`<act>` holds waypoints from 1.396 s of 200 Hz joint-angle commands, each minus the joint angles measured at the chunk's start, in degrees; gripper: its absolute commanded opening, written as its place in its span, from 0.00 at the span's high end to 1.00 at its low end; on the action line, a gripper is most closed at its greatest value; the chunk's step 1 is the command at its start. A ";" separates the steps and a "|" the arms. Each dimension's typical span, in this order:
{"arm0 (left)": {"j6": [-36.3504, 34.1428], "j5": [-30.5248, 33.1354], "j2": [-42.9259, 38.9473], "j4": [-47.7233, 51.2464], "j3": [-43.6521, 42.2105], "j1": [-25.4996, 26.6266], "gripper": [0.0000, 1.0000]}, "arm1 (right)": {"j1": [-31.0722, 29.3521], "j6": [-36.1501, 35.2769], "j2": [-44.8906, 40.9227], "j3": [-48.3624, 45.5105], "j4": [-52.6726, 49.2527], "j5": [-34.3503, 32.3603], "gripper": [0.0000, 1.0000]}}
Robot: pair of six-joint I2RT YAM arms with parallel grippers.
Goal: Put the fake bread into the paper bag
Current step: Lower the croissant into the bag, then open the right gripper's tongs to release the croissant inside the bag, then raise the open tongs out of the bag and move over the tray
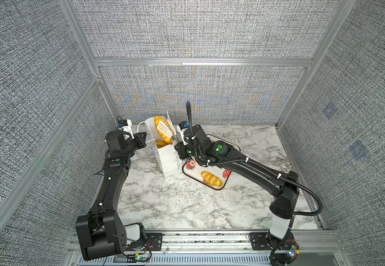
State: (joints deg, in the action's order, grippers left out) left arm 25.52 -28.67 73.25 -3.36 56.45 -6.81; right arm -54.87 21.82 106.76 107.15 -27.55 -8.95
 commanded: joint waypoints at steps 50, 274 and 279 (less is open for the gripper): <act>-0.21 -0.78 -0.17 -1.48 -0.26 0.04 1.00 | 0.07 1.32 0.01 -0.35 -0.04 0.25 0.69; -0.21 -0.79 -0.18 -1.39 -0.20 0.00 1.00 | 0.18 1.47 -1.21 -1.36 0.85 1.04 0.46; -0.20 -0.78 -0.18 -1.40 -0.15 0.03 1.00 | 0.14 1.47 -1.34 -1.33 0.90 1.07 0.46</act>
State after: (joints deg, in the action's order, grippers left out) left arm 25.52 -28.67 73.25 -3.36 56.45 -6.81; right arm -54.72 23.20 106.00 105.93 -28.97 -8.03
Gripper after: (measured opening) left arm 0.048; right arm 0.544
